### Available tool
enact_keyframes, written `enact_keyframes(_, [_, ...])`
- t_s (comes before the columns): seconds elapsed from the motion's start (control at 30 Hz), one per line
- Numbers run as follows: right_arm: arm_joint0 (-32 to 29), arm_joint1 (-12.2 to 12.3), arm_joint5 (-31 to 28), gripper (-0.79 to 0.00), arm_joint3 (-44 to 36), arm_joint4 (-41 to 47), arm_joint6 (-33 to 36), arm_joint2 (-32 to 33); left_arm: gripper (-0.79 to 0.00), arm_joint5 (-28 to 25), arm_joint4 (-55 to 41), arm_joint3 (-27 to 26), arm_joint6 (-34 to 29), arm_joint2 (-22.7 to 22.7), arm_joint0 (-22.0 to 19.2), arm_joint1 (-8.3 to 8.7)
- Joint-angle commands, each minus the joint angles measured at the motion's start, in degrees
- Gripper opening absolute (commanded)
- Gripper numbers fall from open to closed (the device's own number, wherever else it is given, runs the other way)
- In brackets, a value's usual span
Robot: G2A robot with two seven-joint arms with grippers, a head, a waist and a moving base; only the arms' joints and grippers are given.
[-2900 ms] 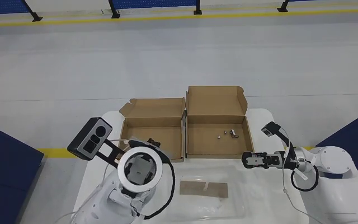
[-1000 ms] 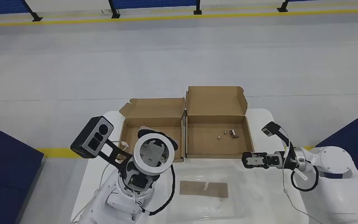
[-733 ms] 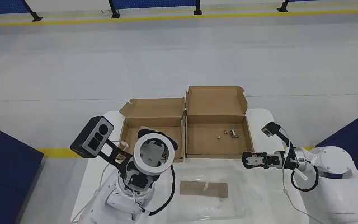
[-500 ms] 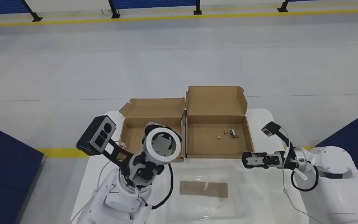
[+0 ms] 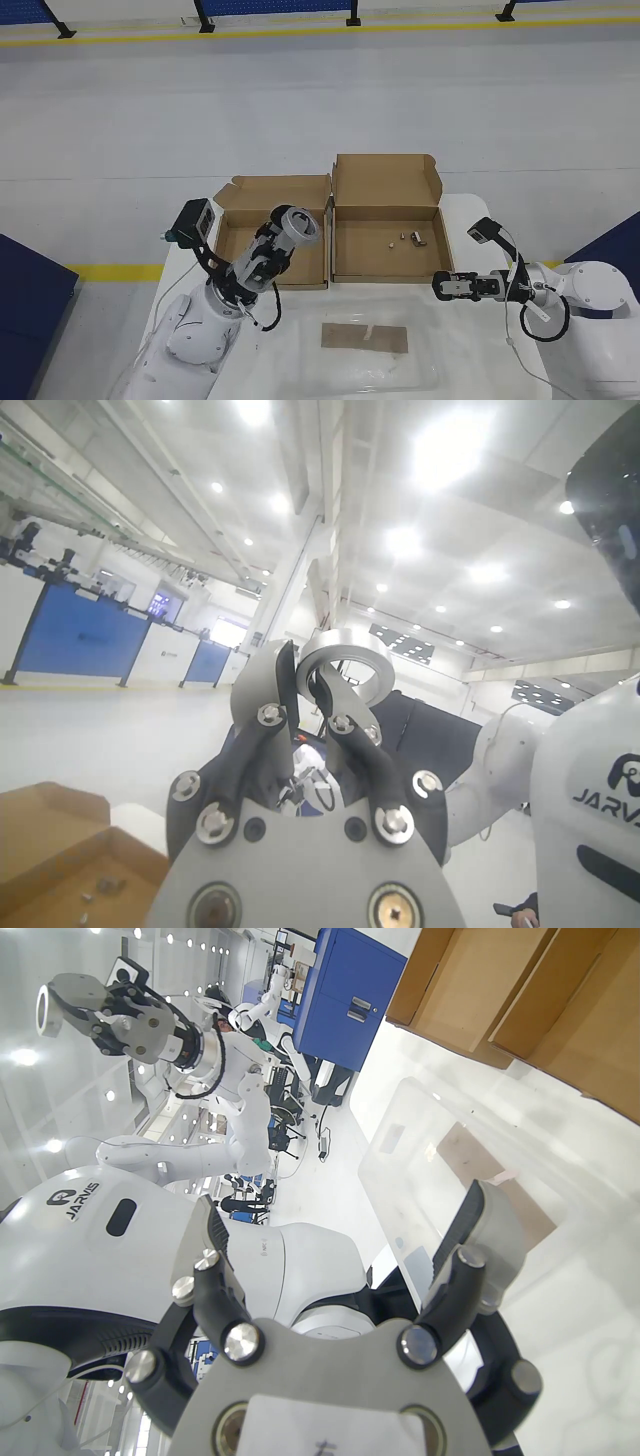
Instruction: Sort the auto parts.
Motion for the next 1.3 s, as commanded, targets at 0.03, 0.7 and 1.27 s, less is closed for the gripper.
enact_keyframes(0.03, [0.0,0.0,0.0,0.0,0.0,0.0,0.0,0.0,-0.785,0.8,-0.69,1.33,-2.7,-1.39,0.31,0.3])
enact_keyframes(0.7, [0.0,0.0,0.0,0.0,0.0,0.0,0.0,0.0,-0.785,17.17,4.91,1.67,-12.65,-4.45,2.17,1.03])
enact_keyframes(1.27, [0.0,0.0,0.0,0.0,0.0,0.0,0.0,0.0,-0.785,33.53,14.51,-0.23,-22.65,-4.49,1.71,1.4])
